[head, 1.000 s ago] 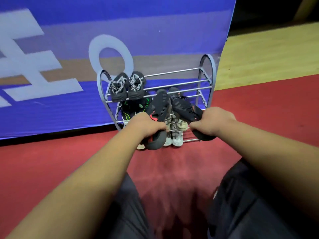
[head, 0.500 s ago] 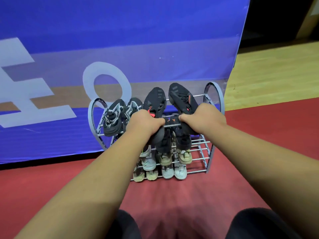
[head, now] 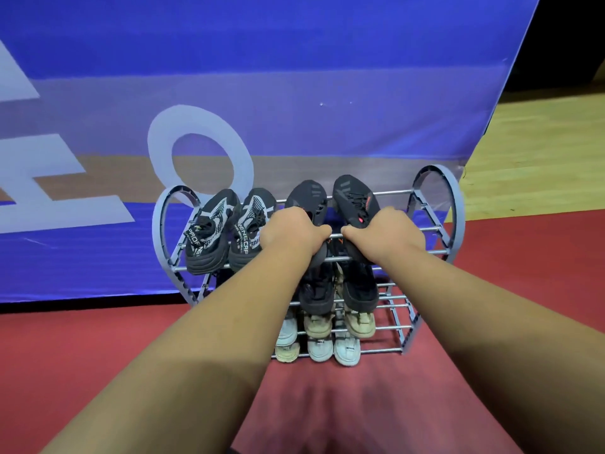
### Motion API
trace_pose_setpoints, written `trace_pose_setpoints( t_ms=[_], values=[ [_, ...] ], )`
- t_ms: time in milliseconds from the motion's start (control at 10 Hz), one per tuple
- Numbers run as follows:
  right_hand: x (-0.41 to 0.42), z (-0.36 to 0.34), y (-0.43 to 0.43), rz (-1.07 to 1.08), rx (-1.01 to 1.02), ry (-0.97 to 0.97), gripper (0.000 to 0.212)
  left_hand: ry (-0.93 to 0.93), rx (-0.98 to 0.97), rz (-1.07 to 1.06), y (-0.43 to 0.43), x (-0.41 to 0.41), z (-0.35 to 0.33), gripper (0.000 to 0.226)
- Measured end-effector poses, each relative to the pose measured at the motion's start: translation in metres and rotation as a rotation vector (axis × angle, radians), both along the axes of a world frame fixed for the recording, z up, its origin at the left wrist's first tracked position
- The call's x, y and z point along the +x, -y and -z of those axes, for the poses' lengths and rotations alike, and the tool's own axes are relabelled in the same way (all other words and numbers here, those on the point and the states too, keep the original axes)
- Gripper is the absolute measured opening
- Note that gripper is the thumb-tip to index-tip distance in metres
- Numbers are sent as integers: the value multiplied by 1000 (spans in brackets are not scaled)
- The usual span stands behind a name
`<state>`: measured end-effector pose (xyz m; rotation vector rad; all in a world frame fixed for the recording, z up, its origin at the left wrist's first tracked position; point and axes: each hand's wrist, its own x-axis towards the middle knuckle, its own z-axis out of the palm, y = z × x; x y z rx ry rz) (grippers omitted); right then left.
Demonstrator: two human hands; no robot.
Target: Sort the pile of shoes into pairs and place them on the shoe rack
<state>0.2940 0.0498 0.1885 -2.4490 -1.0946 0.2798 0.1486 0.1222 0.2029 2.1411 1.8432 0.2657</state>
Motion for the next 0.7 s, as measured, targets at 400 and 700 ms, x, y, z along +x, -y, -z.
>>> trace_pose_setpoints(
  t_ms=[400,700],
  values=[
    [-7,27,0,55,128,-44,102,-8,86,-6,-4,-5,20,59],
    [8,-6,-9,-15,-94,-213,117,88,-131,55,-28,-7,-1,61]
  ],
)
